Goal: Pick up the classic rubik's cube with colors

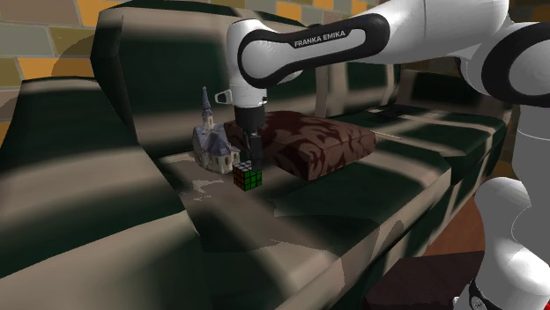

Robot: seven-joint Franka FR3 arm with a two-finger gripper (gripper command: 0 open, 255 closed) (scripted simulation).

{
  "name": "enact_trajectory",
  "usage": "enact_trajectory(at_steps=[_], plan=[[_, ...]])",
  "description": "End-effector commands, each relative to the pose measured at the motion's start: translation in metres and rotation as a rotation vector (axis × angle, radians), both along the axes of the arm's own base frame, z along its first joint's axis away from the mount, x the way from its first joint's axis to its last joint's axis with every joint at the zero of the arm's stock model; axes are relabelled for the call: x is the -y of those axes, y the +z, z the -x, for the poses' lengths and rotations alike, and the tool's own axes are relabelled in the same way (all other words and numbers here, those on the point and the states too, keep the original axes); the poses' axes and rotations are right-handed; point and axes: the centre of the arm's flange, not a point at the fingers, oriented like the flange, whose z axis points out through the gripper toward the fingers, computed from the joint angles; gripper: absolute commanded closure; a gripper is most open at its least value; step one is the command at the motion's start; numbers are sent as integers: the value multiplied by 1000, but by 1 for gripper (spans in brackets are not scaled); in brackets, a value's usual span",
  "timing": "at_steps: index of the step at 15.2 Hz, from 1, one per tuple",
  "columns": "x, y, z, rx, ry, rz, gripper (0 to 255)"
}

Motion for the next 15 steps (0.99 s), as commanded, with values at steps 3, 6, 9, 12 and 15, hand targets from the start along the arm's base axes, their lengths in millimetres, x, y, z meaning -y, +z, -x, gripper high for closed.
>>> enact_trajectory(at_steps=[3,6,9,12,15], plan=[[1,-20,-1,1,1,0,0],[1,-28,-1,1,1,0,0],[1,-28,-1,1,1,1,255],[1,-28,-1,1,1,1,255],[1,-28,-1,1,1,1,255]])
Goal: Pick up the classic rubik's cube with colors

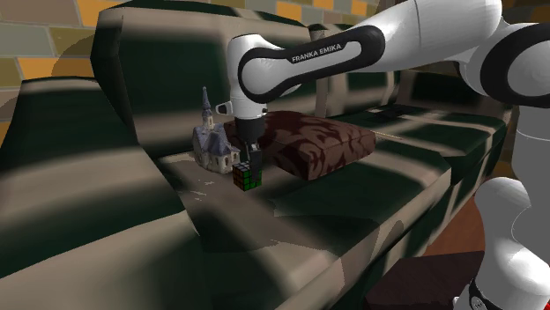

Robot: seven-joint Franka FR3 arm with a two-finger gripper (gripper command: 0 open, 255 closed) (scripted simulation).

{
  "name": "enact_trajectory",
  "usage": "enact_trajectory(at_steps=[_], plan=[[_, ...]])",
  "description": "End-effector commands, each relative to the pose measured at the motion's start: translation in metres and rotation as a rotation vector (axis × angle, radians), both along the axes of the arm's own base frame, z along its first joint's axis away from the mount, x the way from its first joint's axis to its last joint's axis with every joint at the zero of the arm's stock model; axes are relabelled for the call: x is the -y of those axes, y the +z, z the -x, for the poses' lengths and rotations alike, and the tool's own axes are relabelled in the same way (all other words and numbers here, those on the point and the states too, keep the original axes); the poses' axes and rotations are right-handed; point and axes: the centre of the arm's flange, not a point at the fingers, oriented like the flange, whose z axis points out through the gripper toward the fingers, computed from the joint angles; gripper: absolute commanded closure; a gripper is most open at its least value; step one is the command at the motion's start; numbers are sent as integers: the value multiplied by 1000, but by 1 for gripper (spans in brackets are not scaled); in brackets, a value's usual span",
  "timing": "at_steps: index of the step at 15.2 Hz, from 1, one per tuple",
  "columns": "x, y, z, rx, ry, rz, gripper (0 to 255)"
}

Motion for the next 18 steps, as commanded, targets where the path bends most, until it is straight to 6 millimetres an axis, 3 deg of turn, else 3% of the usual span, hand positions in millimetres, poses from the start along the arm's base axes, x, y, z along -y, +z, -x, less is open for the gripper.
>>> enact_trajectory(at_steps=[1,16,18], plan=[[0,0,0,-1,0,-1,255],[0,79,0,-1,0,-1,255],[0,80,0,-1,0,-1,255]])
